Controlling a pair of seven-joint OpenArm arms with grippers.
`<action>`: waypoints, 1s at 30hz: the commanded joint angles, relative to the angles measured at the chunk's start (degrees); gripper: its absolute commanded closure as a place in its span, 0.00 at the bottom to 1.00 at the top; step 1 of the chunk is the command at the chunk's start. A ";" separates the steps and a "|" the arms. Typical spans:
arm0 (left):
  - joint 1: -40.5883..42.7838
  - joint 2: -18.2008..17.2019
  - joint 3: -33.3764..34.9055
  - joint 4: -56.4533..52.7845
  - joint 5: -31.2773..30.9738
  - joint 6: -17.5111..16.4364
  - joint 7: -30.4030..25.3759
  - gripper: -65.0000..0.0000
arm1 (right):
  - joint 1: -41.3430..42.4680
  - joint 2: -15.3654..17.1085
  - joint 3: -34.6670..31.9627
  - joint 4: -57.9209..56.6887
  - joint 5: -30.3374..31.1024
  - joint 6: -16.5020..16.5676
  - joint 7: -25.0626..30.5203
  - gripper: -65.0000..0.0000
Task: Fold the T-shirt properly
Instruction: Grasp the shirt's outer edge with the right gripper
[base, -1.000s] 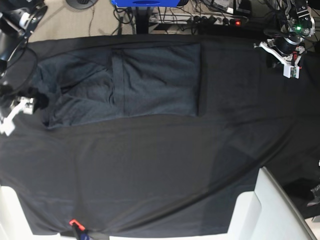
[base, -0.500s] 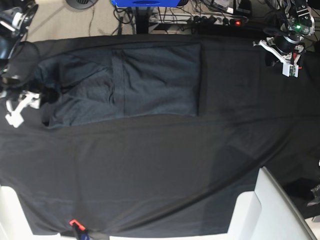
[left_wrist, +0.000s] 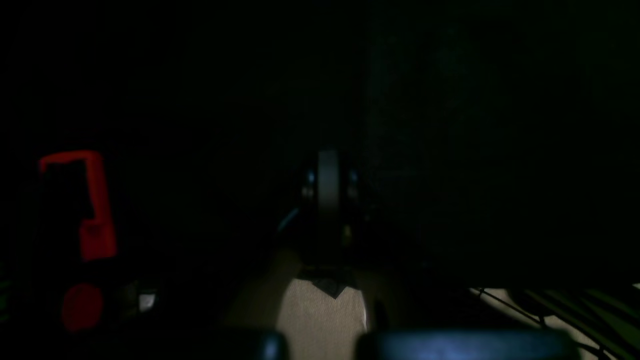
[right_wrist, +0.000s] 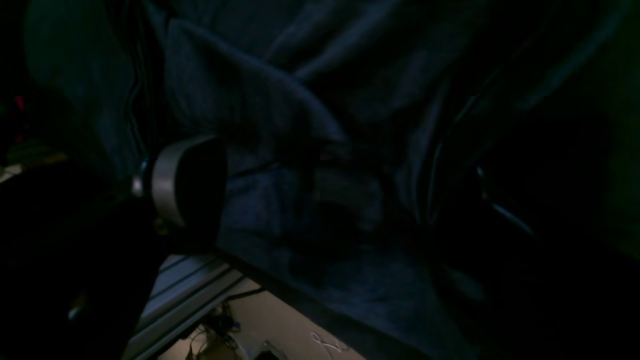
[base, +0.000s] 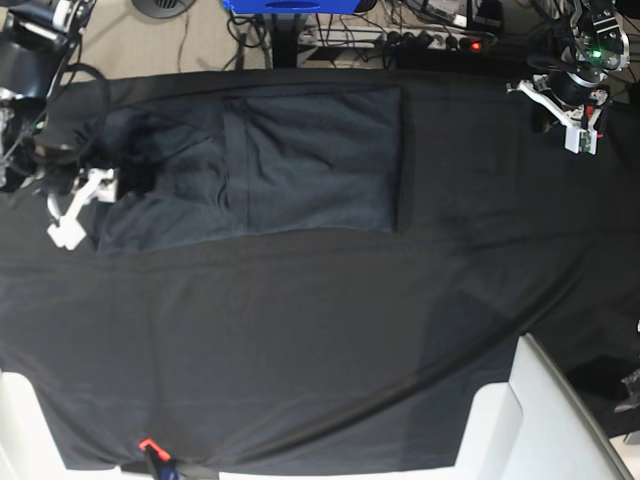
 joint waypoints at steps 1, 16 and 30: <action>0.07 -0.80 -0.18 0.76 -0.35 0.22 -1.00 1.00 | -0.66 -0.48 -0.56 -0.31 -2.50 -0.60 -2.65 0.12; -0.01 -0.80 -0.18 0.76 -0.35 0.22 -1.00 1.00 | -0.57 -0.74 -0.65 -0.66 -2.76 -0.60 -2.47 0.44; 0.16 -0.80 -0.18 0.76 -0.35 0.22 -1.00 1.00 | 2.95 -0.74 -0.39 -9.81 -2.50 -0.60 0.96 0.73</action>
